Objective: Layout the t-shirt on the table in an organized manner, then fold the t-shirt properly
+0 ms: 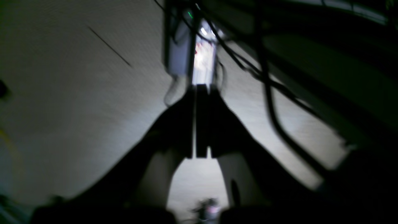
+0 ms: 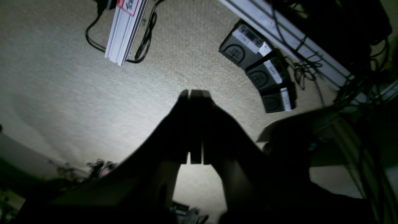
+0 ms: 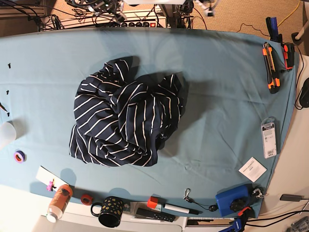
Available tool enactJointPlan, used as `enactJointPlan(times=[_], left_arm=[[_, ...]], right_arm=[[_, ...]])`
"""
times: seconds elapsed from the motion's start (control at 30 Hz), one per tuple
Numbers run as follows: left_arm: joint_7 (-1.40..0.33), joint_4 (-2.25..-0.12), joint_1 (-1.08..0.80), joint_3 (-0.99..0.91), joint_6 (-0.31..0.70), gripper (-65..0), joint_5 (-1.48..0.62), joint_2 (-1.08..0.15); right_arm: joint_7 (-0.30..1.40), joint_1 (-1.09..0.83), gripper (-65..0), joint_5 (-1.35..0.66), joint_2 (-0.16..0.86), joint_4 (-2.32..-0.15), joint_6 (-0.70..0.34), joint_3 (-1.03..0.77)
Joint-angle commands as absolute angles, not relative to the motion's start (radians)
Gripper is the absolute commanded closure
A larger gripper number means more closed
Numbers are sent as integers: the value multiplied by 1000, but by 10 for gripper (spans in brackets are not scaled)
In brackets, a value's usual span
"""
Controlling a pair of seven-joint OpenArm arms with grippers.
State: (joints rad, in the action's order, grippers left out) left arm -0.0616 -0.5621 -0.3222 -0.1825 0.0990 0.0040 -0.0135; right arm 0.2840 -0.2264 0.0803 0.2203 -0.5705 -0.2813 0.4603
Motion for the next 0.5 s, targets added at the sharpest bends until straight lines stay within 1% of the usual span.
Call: enactJointPlan(times=[0.0,0.1,0.23,0.47], left_arm=[[-59,-593,-347,-180,84,0,7,-20],[-58,-673,-398,-180,44,0,6,-38],[-59,-769,-463,-180,45,0,-39,-68],[-59,-918,-566,-180,50,0,-91,-124]], right_arm=[[289,-250,0,75,245,-605,-287,458],[301,-313,0,33,291,-717,-286,458],[314,-400,0,-50,360,-871,-286,458],[327,-503,0,-56,457,-1057,-282,456]])
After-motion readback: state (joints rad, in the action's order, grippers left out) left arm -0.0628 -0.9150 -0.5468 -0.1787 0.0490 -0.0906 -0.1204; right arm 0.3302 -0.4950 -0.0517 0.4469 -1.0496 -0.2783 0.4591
